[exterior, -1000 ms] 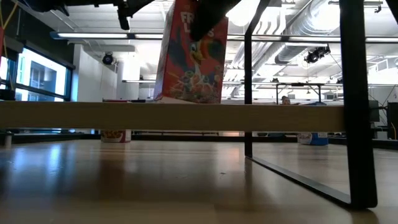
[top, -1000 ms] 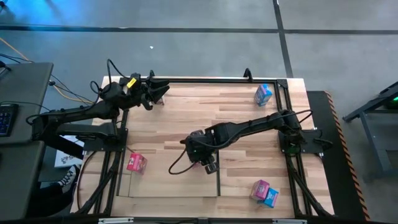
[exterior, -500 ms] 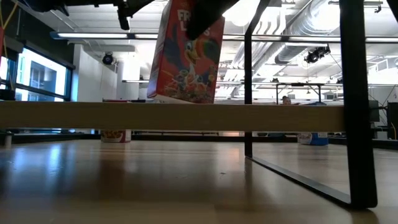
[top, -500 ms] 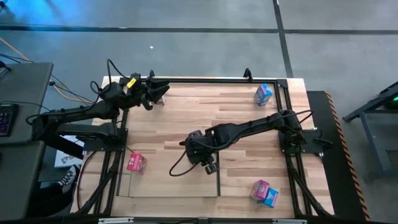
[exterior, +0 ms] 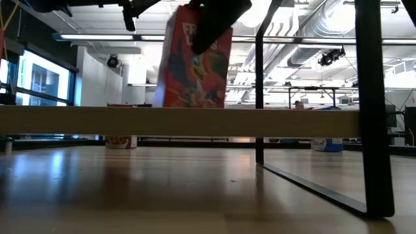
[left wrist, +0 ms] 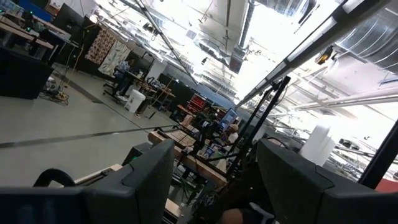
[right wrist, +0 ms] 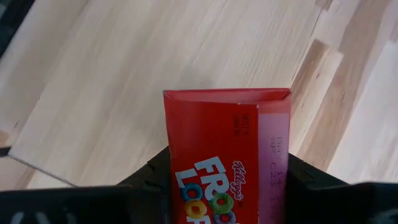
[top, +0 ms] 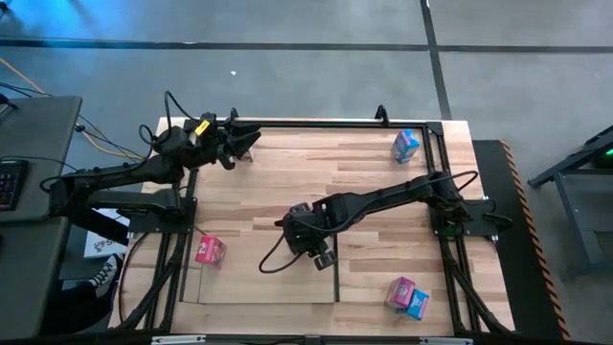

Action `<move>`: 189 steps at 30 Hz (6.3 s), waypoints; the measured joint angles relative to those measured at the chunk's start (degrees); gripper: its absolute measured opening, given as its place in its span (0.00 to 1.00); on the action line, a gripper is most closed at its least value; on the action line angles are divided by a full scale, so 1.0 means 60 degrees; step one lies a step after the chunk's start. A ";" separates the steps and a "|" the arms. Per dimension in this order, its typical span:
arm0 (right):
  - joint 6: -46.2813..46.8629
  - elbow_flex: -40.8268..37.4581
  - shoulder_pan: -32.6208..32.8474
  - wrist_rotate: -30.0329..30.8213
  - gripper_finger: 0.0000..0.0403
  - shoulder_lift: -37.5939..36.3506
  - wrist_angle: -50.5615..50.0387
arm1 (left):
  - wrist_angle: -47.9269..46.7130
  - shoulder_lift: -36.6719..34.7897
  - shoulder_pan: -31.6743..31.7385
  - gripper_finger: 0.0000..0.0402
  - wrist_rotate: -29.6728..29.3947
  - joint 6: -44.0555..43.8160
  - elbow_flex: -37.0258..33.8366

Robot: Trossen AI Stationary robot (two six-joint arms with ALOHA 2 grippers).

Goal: Stack cereal on shelf
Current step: Put the red cereal box on the shelf, then adjust the red cereal boxes on the shelf to be aligned together

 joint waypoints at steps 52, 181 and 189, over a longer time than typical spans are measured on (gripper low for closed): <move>-0.3437 0.0766 0.0060 0.2377 0.60 -0.0040 -0.1576 | 0.0027 0.0000 -0.0004 0.55 0.0002 0.0004 0.0000; -0.3241 0.1352 -0.0891 -0.0976 0.71 0.0268 -0.1798 | -0.2960 0.0015 0.0000 0.55 0.0940 0.0514 0.1319; -0.2228 0.1339 -0.0891 -0.0886 0.70 0.0532 -0.1975 | -0.2986 0.0015 -0.0002 0.55 0.0943 0.0514 0.1315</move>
